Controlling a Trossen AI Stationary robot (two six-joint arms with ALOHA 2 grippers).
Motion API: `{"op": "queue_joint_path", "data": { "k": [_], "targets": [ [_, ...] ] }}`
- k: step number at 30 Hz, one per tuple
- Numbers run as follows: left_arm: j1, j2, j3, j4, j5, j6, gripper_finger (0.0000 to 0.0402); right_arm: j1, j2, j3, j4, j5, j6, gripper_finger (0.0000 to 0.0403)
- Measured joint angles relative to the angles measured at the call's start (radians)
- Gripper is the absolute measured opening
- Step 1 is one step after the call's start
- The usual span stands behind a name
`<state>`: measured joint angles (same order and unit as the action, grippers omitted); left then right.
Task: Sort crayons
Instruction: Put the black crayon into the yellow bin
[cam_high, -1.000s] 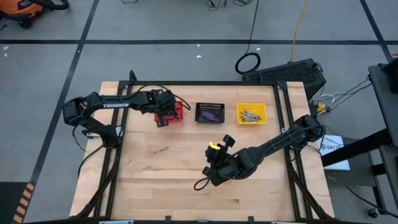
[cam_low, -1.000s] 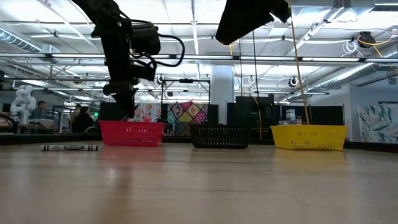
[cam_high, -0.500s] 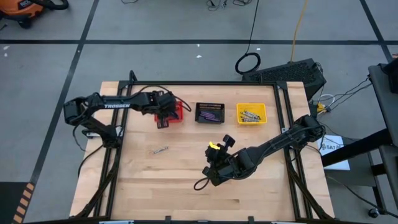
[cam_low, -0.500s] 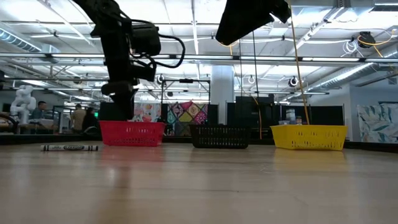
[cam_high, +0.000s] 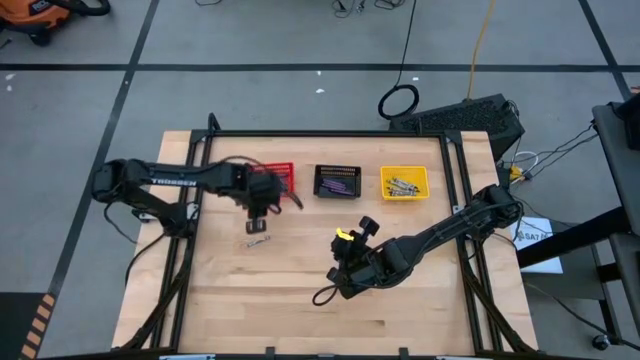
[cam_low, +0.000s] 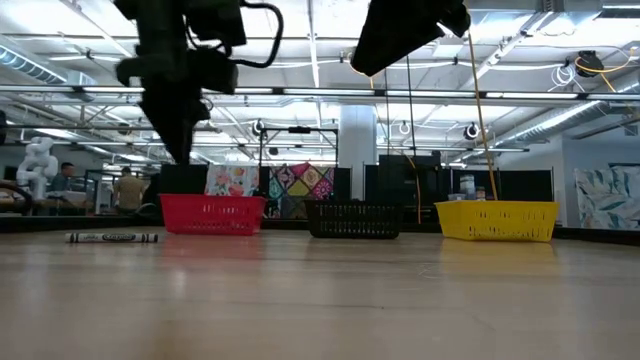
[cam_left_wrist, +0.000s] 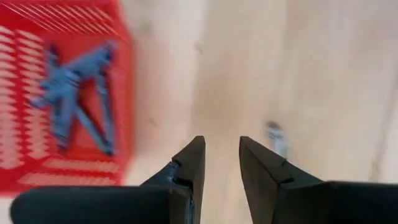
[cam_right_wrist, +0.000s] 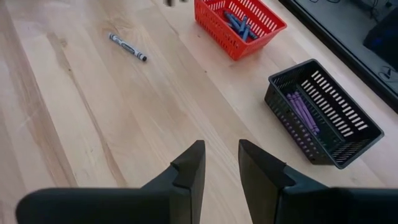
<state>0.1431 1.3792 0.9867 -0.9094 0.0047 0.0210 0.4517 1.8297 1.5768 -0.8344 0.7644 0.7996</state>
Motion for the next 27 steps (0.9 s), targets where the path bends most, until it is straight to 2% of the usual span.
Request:
{"op": "queue_joint_path", "data": {
  "k": [6, 11, 17, 27],
  "targets": [
    [-0.140, 0.000, -0.034, -0.031, 0.002, -0.120, 0.0091, 0.001, 0.000, 0.000, -0.018, -0.001, 0.024, 0.0084],
    [-0.204, 0.000, -0.075, 0.012, -0.015, -0.174, 0.0091, 0.001, 0.000, 0.000, -0.017, -0.001, 0.026, 0.0084],
    [-0.224, 0.000, -0.139, 0.112, -0.019, -0.206, 0.0091, 0.002, 0.000, 0.000, -0.016, -0.006, 0.032, 0.0084],
    [-0.224, 0.005, -0.226, 0.166, -0.008, -0.283, 0.0091, 0.017, 0.000, 0.000, -0.016, -0.007, 0.045, 0.0084]
  ]
}}
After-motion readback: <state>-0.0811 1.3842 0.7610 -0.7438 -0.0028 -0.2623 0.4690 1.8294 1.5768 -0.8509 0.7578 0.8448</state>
